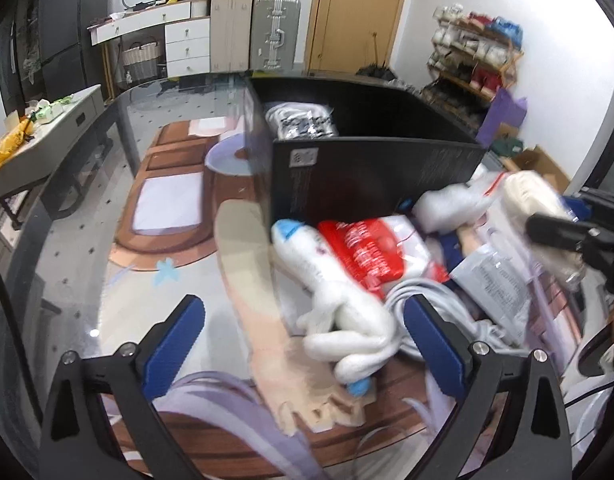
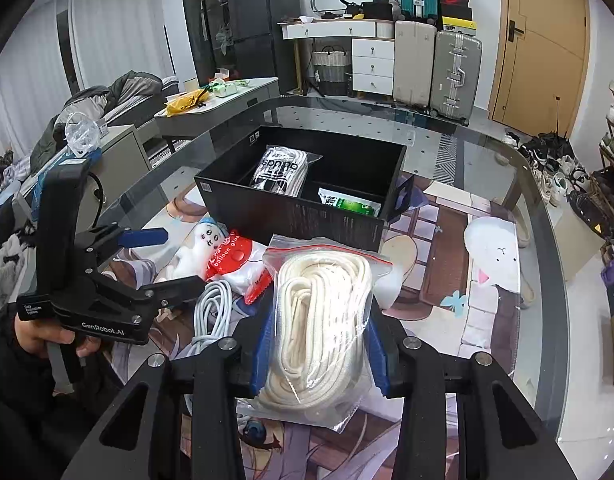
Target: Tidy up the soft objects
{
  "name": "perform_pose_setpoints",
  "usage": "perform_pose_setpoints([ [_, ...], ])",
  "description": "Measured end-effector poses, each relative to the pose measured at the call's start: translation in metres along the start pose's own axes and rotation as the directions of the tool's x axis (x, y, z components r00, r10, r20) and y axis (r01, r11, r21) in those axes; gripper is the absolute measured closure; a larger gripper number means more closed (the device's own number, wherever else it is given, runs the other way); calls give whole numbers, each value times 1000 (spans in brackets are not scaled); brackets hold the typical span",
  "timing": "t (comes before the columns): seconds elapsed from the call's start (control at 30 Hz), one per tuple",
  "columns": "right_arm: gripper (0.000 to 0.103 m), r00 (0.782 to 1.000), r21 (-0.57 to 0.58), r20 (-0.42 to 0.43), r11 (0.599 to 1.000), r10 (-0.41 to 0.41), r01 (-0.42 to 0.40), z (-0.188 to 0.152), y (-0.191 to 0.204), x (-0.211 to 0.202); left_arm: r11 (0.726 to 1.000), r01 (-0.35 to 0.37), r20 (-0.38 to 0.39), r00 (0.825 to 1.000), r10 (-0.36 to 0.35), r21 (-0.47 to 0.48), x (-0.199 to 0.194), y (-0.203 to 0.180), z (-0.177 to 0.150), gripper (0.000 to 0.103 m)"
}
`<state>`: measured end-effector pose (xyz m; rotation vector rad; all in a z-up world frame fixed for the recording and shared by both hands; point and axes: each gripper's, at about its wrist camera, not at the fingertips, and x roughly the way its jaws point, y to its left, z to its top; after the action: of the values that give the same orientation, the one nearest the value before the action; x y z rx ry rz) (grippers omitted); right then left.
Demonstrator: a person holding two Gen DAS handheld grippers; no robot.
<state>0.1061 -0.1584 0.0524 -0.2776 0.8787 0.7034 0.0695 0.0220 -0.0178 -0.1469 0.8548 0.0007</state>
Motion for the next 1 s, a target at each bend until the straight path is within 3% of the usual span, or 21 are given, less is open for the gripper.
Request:
perform_pose_setpoints([
  [0.13,63,1000,1,1,1000,0,0,0,-1,0,1000,-3,-11,1000,3,-4,-2,5,-1,4],
  [0.23,63,1000,-1,4,1000,-1,1,0,-2,0,1000,0,-15,1000,0,-1,-1,6,-1,10],
  [0.4,63,1000,-1,5,1000,2,-2,0,-2,1,999,-20,-24,999,21,27,1,2,-2,28],
  [0.53,63,1000,-2,7,1000,2,-2,0,-2,1,999,-19,-20,1000,19,32,1,2,-1,34],
  [0.7,63,1000,-4,13,1000,16,-16,2,1,0,999,-3,-13,1000,3,52,-1,-1,-1,56],
  [1.0,63,998,6,33,998,57,-57,2,6,1,998,1,19,1000,-3,58,-9,-1,1,64],
])
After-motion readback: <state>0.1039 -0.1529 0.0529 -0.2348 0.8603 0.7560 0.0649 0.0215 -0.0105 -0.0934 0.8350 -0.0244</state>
